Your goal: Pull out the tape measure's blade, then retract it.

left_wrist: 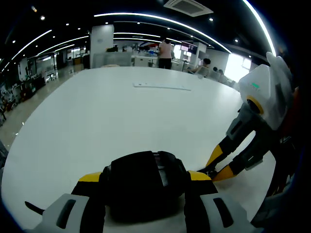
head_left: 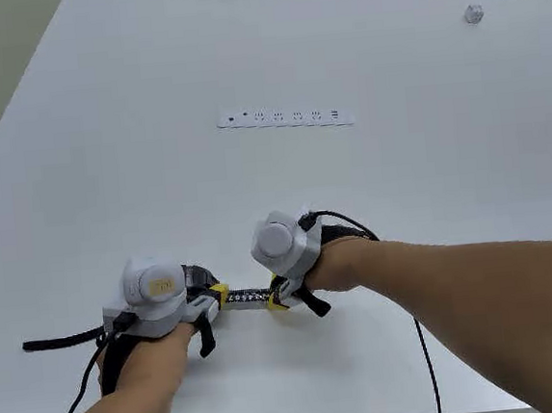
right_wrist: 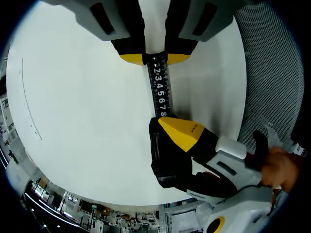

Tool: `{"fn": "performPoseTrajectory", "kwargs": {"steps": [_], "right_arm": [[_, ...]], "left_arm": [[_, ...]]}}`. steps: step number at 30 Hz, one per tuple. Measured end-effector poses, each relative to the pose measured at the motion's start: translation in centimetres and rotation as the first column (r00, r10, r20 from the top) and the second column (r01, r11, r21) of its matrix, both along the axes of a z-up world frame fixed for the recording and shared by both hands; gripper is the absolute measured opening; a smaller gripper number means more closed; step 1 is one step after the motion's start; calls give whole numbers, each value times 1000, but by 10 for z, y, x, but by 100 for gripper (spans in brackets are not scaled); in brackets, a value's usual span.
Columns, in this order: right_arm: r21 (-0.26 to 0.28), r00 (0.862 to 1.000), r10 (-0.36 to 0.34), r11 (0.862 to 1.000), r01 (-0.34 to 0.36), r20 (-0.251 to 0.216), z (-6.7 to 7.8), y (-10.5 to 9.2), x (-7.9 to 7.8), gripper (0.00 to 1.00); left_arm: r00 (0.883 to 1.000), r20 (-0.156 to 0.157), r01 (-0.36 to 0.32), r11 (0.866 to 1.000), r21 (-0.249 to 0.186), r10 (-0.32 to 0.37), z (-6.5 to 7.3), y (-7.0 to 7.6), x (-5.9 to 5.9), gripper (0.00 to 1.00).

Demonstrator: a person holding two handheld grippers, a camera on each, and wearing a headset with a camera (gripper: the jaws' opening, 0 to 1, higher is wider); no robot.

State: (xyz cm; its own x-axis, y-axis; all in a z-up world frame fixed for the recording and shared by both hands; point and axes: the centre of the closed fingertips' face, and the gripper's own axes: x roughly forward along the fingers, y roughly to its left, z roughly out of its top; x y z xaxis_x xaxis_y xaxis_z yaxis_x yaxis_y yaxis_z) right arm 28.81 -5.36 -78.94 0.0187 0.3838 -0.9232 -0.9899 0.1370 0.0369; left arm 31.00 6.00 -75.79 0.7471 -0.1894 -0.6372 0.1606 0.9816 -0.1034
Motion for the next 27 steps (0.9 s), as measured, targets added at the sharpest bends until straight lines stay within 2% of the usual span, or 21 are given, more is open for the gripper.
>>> {"fn": "performPoseTrajectory", "kwargs": {"steps": [12,22,27], "right_arm": [[4,1000,19,1000,-19,2,1,5,-1,14],[42,1000,4,999,-4,0,0,11,-1,14],[43,1000,10,999,-10,2,2,15,-2,14]], "left_arm": [[1000,4,2,1000,-1,-2,0,0,-1,63],[1000,3,12,1000,-1,-12,1,-1,-2,63],[1000,2,11,1000,-7,-11,1,-1,-2,63]]}}
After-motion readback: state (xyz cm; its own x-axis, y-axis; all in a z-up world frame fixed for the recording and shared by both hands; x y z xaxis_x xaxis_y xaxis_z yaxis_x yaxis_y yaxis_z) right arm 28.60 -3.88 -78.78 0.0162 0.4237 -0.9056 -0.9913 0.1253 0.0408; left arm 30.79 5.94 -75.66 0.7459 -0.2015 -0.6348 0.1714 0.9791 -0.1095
